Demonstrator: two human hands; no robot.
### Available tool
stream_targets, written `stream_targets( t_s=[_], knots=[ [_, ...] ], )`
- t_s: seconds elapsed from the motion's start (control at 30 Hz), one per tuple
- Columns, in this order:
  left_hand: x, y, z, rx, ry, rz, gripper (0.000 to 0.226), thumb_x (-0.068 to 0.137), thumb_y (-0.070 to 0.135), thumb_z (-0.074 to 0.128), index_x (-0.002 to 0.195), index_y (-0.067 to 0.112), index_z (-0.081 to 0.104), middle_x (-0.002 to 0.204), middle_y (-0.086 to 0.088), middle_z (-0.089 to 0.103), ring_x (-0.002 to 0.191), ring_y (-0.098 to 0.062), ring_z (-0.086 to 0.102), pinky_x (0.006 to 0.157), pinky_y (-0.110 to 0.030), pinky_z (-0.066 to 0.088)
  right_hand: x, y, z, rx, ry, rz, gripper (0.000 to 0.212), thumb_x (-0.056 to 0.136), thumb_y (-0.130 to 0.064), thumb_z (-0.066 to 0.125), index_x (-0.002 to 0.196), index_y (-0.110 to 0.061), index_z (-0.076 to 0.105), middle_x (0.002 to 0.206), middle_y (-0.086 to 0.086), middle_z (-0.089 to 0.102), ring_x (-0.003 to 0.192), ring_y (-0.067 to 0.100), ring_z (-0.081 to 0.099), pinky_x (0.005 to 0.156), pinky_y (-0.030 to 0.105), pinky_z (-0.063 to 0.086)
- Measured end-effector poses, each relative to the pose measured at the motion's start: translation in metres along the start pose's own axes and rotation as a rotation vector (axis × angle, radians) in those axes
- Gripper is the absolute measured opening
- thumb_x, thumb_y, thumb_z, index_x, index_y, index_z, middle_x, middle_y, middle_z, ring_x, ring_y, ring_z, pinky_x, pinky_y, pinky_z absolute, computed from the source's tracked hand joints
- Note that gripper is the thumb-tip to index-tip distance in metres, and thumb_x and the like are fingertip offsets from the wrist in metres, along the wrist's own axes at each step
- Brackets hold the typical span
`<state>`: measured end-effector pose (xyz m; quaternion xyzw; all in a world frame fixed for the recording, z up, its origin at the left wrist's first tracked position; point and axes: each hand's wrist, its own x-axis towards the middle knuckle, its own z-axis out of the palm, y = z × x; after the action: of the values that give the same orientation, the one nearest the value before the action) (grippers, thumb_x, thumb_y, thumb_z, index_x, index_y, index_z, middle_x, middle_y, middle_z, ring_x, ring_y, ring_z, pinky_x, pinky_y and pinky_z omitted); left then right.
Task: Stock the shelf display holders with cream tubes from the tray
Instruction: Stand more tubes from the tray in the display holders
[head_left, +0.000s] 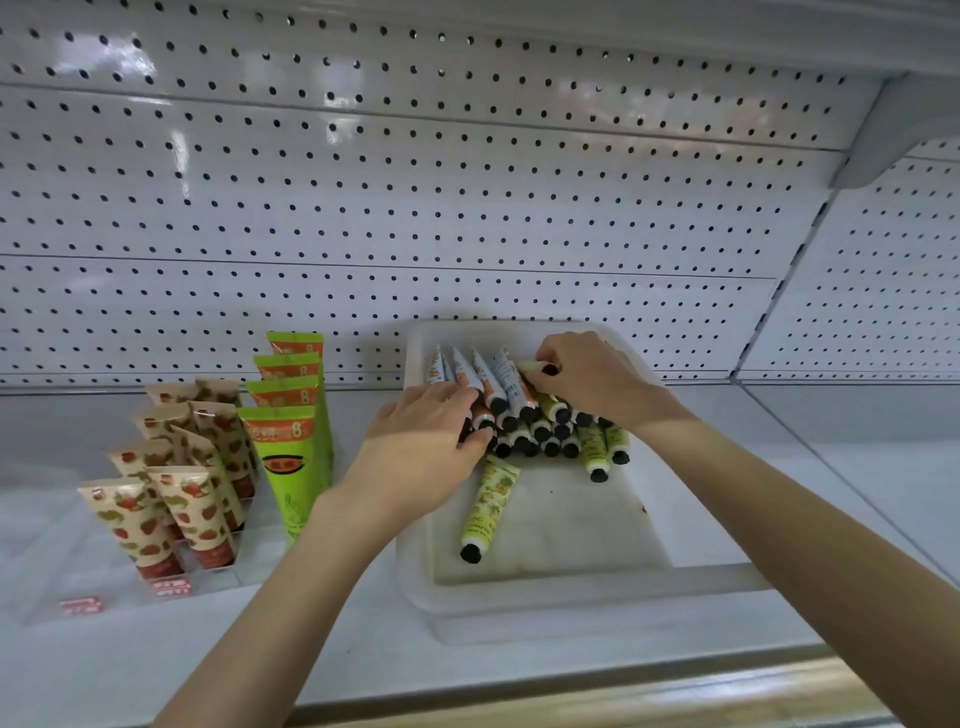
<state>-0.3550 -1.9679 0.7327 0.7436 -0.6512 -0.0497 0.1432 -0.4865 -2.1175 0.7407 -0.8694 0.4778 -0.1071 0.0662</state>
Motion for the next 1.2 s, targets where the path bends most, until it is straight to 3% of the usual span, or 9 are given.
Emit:
stream_targets(
  t_s=[0.1, 0.23, 0.37, 0.53, 0.7, 0.8, 0.93, 1.1, 1.2],
  knots=[
    [-0.002, -0.001, 0.0, -0.019, 0.013, 0.005, 0.047, 0.099, 0.041, 0.032, 0.142, 0.025, 0.029, 0.148, 0.005, 0.032, 0.135, -0.018, 0.025, 0.105, -0.032, 0.025, -0.007, 0.002, -0.006, 0.02, 0.031, 0.006, 0.02, 0.09, -0.029, 0.055, 0.099, -0.012, 0.058, 0.092, 0.006, 0.063, 0.066, 0.017, 0.052, 0.051, 0.024, 0.036],
    [-0.004, -0.002, -0.001, -0.049, 0.025, 0.008, 0.047, 0.099, 0.041, 0.033, 0.143, 0.026, 0.028, 0.149, 0.007, 0.031, 0.135, -0.016, 0.026, 0.105, -0.03, 0.025, -0.022, 0.008, -0.01, 0.148, -0.009, 0.006, 0.019, 0.086, -0.022, 0.058, 0.101, -0.011, 0.056, 0.099, 0.009, 0.063, 0.083, 0.025, 0.063, 0.076, 0.039, 0.053],
    [-0.006, -0.001, -0.004, -0.058, 0.034, 0.001, 0.045, 0.098, 0.041, 0.033, 0.14, 0.026, 0.033, 0.145, 0.006, 0.036, 0.131, -0.017, 0.031, 0.101, -0.032, 0.029, -0.035, 0.009, -0.014, 0.174, -0.037, 0.038, 0.02, 0.086, -0.021, 0.056, 0.103, -0.011, 0.054, 0.1, 0.012, 0.063, 0.093, 0.028, 0.062, 0.084, 0.043, 0.052],
    [-0.007, 0.0, -0.003, -0.059, 0.056, 0.0, 0.044, 0.098, 0.041, 0.033, 0.139, 0.024, 0.035, 0.143, 0.005, 0.038, 0.13, -0.018, 0.032, 0.1, -0.032, 0.03, -0.047, 0.002, -0.021, 0.25, -0.049, 0.055, 0.026, 0.086, -0.018, 0.055, 0.101, 0.004, 0.057, 0.085, 0.018, 0.058, 0.074, 0.031, 0.059, 0.081, 0.05, 0.052],
    [-0.011, -0.003, 0.0, -0.074, 0.106, 0.0, 0.044, 0.098, 0.041, 0.034, 0.139, 0.024, 0.035, 0.141, 0.004, 0.04, 0.127, -0.019, 0.035, 0.099, -0.032, 0.032, -0.064, 0.002, -0.03, 0.715, -0.089, 0.11, 0.015, 0.092, -0.018, 0.057, 0.097, -0.004, 0.061, 0.093, 0.009, 0.065, 0.082, 0.009, 0.068, 0.068, 0.023, 0.058],
    [-0.008, -0.002, -0.004, -0.138, 0.166, -0.019, 0.04, 0.098, 0.04, 0.036, 0.134, 0.023, 0.042, 0.13, 0.002, 0.051, 0.118, -0.019, 0.043, 0.092, -0.031, 0.036, -0.069, 0.005, -0.035, 1.139, -0.213, 0.165, 0.012, 0.092, -0.016, 0.057, 0.09, -0.005, 0.062, 0.092, 0.006, 0.066, 0.089, 0.014, 0.07, 0.071, 0.023, 0.058],
    [-0.004, 0.005, -0.009, -0.472, 0.221, -0.04, 0.037, 0.097, 0.037, 0.04, 0.127, 0.019, 0.052, 0.126, 0.003, 0.058, 0.114, -0.016, 0.052, 0.093, -0.027, 0.04, -0.074, 0.003, -0.037, 1.575, -0.377, 0.235, 0.015, 0.086, -0.013, 0.056, 0.096, -0.004, 0.063, 0.098, 0.009, 0.071, 0.088, 0.016, 0.071, 0.068, 0.027, 0.059],
    [-0.002, 0.012, -0.014, -1.008, 0.307, 0.047, 0.015, 0.091, 0.026, 0.054, 0.098, 0.016, 0.063, 0.096, 0.007, 0.068, 0.089, 0.002, 0.061, 0.078, -0.012, 0.042, -0.088, 0.003, -0.029, 1.633, -0.568, 0.165, 0.041, 0.072, -0.013, 0.063, 0.111, -0.001, 0.059, 0.109, 0.013, 0.068, 0.098, 0.019, 0.068, 0.071, 0.029, 0.058],
    [-0.005, 0.018, -0.01, -1.176, 0.247, 0.057, 0.014, 0.087, 0.018, 0.062, 0.101, 0.014, 0.061, 0.098, 0.008, 0.07, 0.089, 0.002, 0.064, 0.075, -0.01, 0.046, -0.092, 0.002, -0.024, 1.595, -0.644, 0.128, 0.046, 0.066, -0.016, 0.067, 0.109, -0.003, 0.06, 0.109, 0.015, 0.068, 0.1, 0.019, 0.067, 0.072, 0.03, 0.057]
  ],
)
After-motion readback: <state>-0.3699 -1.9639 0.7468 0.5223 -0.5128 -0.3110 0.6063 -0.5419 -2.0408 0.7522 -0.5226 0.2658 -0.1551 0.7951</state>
